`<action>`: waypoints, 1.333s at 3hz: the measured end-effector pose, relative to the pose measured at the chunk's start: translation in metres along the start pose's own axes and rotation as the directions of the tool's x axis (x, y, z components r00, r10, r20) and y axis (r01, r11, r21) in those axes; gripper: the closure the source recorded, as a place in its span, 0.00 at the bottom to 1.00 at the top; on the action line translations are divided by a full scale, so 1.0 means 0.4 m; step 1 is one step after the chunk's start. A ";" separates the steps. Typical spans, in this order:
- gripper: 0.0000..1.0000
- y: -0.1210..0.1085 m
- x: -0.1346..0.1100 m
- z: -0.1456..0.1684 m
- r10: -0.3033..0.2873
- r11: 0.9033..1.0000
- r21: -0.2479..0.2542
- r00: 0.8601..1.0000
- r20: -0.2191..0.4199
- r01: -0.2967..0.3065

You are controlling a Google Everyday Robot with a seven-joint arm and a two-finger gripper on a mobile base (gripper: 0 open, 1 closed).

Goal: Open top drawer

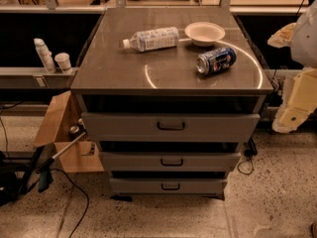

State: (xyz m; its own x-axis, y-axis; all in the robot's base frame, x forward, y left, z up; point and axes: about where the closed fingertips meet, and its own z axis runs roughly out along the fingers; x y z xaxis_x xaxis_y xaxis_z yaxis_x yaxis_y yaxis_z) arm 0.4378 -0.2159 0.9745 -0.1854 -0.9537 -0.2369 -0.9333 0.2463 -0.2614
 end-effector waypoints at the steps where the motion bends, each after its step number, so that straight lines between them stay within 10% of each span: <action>1: 0.00 0.006 -0.001 0.011 -0.046 0.999 0.001 0.997 0.058 0.046; 4: 0.00 0.035 0.005 0.093 -0.142 0.990 0.006 0.986 0.087 0.142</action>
Offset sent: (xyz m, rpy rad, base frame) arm -0.0029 0.0028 -0.0279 0.0728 -0.0545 0.1772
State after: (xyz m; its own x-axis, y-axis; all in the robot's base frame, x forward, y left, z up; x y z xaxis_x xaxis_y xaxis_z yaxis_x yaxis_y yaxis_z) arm 0.4359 -0.2080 0.9355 -0.0234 -0.9604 -0.2777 -0.9482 0.1094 -0.2981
